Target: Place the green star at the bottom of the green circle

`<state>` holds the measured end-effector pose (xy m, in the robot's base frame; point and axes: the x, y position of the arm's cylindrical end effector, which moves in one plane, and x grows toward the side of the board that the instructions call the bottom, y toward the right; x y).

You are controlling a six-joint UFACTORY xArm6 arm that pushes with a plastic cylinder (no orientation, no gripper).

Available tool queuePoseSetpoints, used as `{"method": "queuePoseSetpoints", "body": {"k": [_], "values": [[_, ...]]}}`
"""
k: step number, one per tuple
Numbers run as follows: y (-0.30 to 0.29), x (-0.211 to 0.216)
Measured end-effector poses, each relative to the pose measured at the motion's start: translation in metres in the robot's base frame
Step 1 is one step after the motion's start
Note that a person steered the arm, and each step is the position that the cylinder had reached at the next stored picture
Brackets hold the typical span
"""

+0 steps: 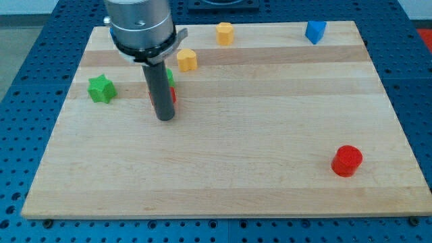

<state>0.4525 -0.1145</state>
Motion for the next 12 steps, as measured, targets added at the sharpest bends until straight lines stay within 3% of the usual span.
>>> {"method": "queuePoseSetpoints", "body": {"k": [2, 4, 5, 7, 12], "values": [[-0.099, 0.013], [-0.186, -0.029], [-0.190, -0.043], [-0.150, -0.058], [0.047, -0.069]]}}
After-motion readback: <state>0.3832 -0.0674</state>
